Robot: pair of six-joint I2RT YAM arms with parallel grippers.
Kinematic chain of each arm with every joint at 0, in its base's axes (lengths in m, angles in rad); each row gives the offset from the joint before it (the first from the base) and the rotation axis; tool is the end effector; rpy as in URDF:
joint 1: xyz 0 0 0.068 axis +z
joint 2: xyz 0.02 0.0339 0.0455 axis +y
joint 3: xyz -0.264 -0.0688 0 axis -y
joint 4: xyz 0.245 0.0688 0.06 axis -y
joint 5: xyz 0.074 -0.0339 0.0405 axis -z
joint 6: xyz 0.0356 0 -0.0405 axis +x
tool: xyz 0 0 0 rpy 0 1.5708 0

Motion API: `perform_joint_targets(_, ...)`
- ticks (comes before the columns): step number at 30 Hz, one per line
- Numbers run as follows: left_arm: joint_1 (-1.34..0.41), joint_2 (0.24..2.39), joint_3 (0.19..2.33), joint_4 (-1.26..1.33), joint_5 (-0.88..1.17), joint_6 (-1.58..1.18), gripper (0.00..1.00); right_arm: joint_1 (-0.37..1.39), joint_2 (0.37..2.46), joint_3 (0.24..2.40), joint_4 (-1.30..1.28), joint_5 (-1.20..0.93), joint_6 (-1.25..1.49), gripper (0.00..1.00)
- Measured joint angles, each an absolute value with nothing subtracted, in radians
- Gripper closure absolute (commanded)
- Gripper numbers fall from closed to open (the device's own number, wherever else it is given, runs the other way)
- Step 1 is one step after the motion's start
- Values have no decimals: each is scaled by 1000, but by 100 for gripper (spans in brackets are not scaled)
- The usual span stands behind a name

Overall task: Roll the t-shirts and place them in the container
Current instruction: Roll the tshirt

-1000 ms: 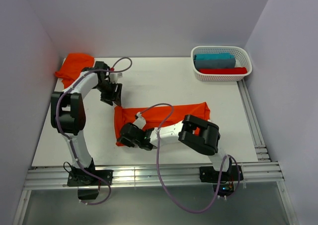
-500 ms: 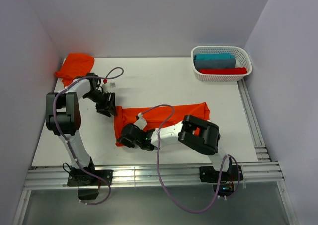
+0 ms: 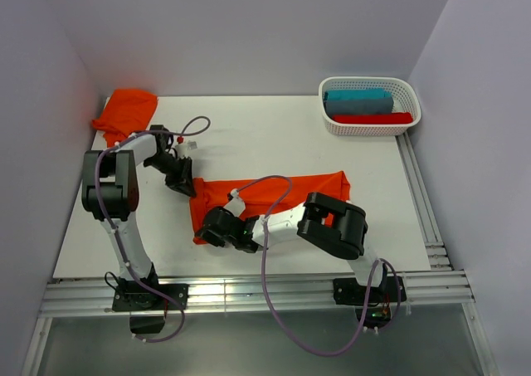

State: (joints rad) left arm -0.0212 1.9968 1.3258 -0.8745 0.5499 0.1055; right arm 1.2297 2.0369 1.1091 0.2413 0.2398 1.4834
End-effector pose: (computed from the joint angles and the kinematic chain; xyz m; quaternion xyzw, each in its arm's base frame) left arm 0.3604 -0.0263 0.1442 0.0644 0.9602 -0.2707 0.0236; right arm 0.1476 0.3907 0.1204 0.1643 0.8837 0.3921 0.1960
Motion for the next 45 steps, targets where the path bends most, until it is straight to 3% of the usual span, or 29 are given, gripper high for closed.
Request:
perform_joint_targets(2,-34,1996,1326,-873,538,96,99,1230,2037,1118,224,244,1480,88)
perform_joint_targets(5,-54,1986,1326,-873,506,81,100,1231,2037,1166,139,263,1465,72)
perform_joint_targets(11,-106,1937,1327,-875,407,61,100,1248,2037,1343,-126,349,1412,54)
perform_joint_targets(24,-146,1928,1353,-909,312,43,100,1271,2244,1841,-564,562,1281,53)
perform_joint_targets(45,-191,1928,1398,-950,270,21,100,1272,2351,2009,-666,789,1071,52)
